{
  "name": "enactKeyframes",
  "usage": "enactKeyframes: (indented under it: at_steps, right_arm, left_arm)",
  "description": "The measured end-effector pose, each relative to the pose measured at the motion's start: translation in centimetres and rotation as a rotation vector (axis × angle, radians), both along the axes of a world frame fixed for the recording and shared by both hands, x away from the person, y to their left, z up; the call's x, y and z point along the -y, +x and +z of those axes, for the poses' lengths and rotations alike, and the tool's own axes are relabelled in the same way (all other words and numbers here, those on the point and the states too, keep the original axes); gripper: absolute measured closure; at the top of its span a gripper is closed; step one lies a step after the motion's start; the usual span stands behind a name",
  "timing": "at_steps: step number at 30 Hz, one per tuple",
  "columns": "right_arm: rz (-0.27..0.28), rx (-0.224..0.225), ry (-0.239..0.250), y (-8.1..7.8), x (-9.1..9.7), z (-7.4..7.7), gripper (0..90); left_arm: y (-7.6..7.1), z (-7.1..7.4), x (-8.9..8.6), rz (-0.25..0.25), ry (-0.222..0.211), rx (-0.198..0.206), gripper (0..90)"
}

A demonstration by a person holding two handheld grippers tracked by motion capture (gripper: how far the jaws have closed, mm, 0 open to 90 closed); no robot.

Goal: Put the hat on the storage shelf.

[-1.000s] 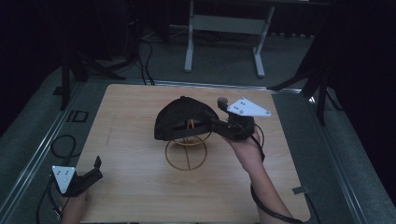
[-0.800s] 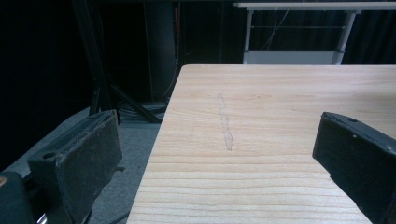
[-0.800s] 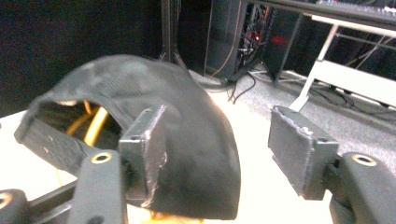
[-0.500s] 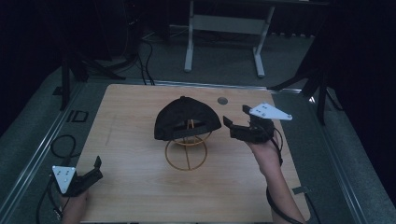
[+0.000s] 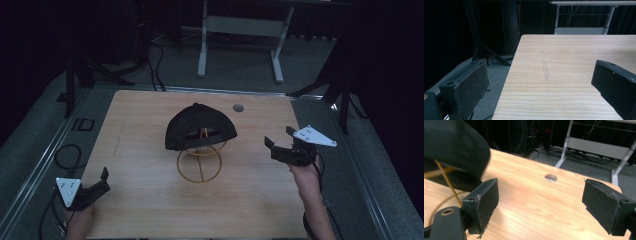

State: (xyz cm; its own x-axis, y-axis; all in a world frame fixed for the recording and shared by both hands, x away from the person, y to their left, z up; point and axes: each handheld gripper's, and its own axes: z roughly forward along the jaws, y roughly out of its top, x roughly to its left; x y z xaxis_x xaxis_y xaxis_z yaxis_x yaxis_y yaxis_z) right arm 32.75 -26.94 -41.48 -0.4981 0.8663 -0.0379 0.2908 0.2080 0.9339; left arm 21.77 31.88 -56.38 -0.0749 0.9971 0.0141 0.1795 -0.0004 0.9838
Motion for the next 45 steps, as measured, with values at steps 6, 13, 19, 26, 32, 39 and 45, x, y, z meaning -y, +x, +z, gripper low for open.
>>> enactKeyframes:
  at_steps: [6, 13, 19, 26, 32, 39, 45]
  right_arm:
    - [-0.023, -0.036, -0.007, -0.3, 2.2, -2.8, 13.5]
    - [-0.042, -0.065, -0.009, -1.1, 4.2, -6.1, 13.5]
    - [-0.068, -0.096, -0.031, -1.9, 6.0, -9.4, 13.6]
    - [-0.13, -0.135, -0.061, -2.8, 7.5, -11.9, 13.7]
    - [-0.148, -0.139, -0.088, -4.3, 8.0, -13.1, 13.7]
    - [-0.227, -0.139, -0.049, -5.4, 9.6, -13.2, 13.9]
    - [-0.266, -0.151, -0.03, -5.7, 10.7, -13.5, 14.0]
  left_arm:
    - [0.0, 0.0, 0.0, -0.001, -0.002, -0.001, 1.8]
    - [0.0, 0.0, 0.0, -0.001, -0.003, -0.001, 1.8]
    - [0.0, 0.0, 0.0, 0.001, -0.004, -0.001, 1.8]
    - [0.0, 0.0, -0.1, 0.0, -0.004, 0.0, 1.8]
    - [0.0, 0.0, -0.1, -0.002, -0.005, 0.004, 1.8]
    - [0.0, 0.0, -0.1, -0.002, -0.006, 0.004, 1.8]
    - [0.0, 0.0, -0.1, -0.003, -0.003, 0.004, 1.8]
